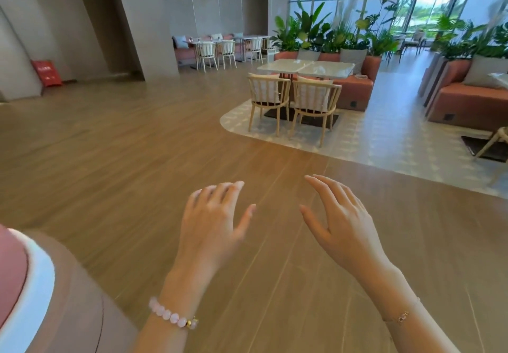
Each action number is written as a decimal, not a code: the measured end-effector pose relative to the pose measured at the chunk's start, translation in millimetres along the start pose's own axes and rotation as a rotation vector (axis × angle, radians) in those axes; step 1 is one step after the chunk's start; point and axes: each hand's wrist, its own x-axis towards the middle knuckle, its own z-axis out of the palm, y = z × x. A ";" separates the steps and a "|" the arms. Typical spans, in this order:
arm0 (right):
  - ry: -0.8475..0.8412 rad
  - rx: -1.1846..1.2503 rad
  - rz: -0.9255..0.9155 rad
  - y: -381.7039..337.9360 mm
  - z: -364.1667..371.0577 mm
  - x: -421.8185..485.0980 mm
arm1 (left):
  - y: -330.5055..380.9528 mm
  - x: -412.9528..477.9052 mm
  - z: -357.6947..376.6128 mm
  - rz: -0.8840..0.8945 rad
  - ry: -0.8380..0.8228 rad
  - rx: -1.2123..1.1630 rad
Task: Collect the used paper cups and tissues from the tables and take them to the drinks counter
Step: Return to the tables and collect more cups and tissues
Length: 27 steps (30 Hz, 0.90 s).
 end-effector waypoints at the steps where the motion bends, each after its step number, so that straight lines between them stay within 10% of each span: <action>1: -0.009 -0.001 -0.007 6.3 9.4 12.6 | -4.9 12.5 8.5 -0.014 0.003 -0.001; 27: -0.061 0.081 -0.145 78.7 316.3 464.3 | -251.3 413.5 216.3 -0.143 0.057 0.062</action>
